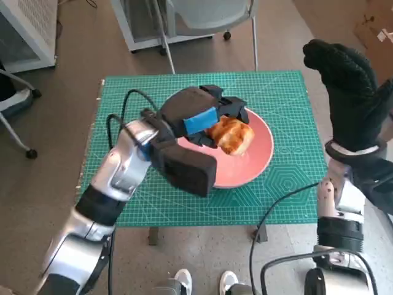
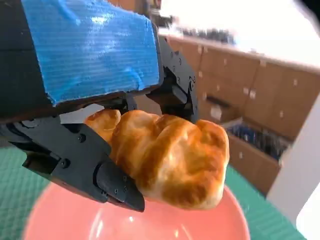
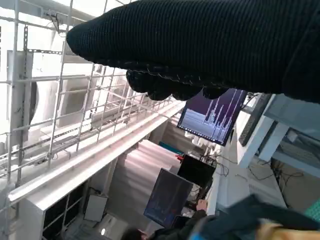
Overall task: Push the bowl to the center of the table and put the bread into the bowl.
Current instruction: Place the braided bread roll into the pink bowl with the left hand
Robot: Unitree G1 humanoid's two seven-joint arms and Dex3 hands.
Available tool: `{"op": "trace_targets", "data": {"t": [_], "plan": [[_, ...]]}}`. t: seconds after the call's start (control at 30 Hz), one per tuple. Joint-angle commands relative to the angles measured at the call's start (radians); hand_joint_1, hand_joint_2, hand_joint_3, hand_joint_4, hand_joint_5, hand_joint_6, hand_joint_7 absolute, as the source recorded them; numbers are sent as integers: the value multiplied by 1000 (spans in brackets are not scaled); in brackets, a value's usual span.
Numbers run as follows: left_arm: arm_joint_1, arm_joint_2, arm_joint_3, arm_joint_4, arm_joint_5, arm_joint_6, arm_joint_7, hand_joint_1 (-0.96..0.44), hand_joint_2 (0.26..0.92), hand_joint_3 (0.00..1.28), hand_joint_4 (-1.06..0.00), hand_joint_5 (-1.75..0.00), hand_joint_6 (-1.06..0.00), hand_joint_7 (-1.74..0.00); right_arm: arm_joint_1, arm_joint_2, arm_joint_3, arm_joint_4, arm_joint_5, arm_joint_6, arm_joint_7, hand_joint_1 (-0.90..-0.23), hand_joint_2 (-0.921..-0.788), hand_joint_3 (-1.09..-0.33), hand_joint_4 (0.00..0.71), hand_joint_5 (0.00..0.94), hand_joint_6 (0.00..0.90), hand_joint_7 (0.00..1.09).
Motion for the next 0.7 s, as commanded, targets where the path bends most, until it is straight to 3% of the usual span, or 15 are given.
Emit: {"op": "trace_targets", "data": {"t": [0.03,0.13,0.2,0.23,0.3,0.4,0.53,0.7], "plan": [[-48,-18,-11,114,6,-40,27,0,920,46,-738,-1136,-630,-1134,37,-5,-7,-9,-3,6,-15,-650,-921,-611,267,1,347,0],[-56,-27,-18,168,9,-50,34,0,920,101,-659,-1198,-581,-1204,41,-5,-8,-9,-13,0,-26,-651,-921,-611,265,0,345,0],[-59,-30,-22,194,16,-54,42,-172,921,162,-583,-873,-543,-1304,43,-5,-7,-11,-16,1,-31,-651,-921,-611,264,0,344,0],[-60,-31,-24,205,19,-56,47,-212,902,165,-551,-663,-488,-1196,44,-5,-6,-12,-16,2,-33,-652,-921,-611,264,0,344,0],[-59,-29,-28,217,26,-61,57,-252,881,83,-474,-307,-451,-672,46,-4,-4,-15,-18,3,-37,-653,-921,-612,263,0,342,0],[-51,-17,-32,212,38,-67,71,-343,871,30,-371,-101,-412,-323,47,-3,-2,-15,-18,4,-41,-654,-921,-613,262,0,341,0],[-41,-3,-35,201,59,-76,95,-495,877,13,-255,-21,-337,-145,46,-1,2,-13,-20,8,-47,-655,-921,-615,260,0,340,0],[-33,15,-38,190,81,-96,136,-617,899,17,-181,-4,-287,-85,42,4,9,-10,-19,11,-51,-657,-921,-615,256,0,339,0]]}}
